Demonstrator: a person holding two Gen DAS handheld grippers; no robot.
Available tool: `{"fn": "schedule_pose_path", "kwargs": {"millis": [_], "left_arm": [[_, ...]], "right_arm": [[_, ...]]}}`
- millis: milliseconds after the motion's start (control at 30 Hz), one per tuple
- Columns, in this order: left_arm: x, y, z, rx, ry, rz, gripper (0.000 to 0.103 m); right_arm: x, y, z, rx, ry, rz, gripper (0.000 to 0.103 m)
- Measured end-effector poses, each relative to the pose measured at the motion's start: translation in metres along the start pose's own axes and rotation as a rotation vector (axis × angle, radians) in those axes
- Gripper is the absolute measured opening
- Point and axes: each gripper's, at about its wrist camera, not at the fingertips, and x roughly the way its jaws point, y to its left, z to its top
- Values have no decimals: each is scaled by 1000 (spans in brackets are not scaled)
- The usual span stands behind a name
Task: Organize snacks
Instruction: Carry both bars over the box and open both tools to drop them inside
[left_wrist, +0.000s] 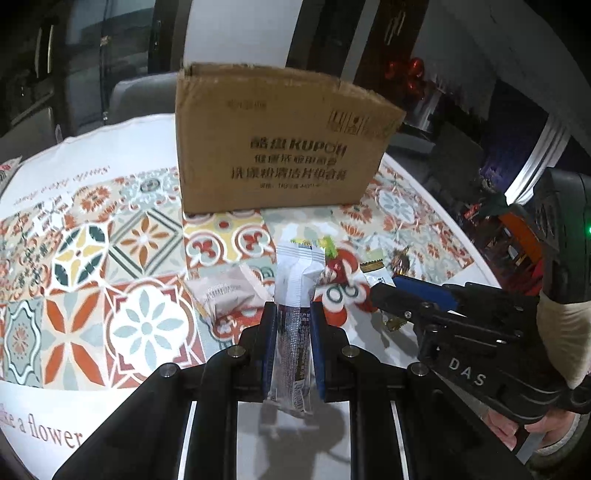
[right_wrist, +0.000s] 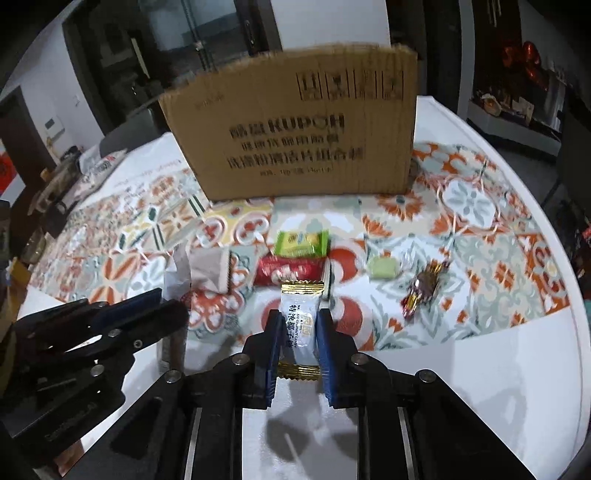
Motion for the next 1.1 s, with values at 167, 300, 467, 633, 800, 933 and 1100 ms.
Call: {"fn": "schedule_pose_path", "kwargs": {"millis": [167,300,467,633,800,933,1100], "left_arm": [[-17,-4,16,0,-50,12,18],[-30,-7,32,-2,-88,18,18],[-46,-12,54,7,-139,22,18],[-59,-15,78,16,-193,35,18],[-68,-13,103,10,-232,49,18],[-69,-13,121,16,-246,62,18],[-64,-11,147,31,-254,81,18]], "right_arm": [[-19,2,17,-19,-56,14,21],[-37,5,34,-39,-114,24,21],[-52,5,53,-48,-163,45,21],[-67,7,76,-55,-211,73,21],[-78,10,98,-87,-251,69,21],[-85,11,118,-124,-276,62,21],[-90,10,145,-153,-302,51,21]]}}
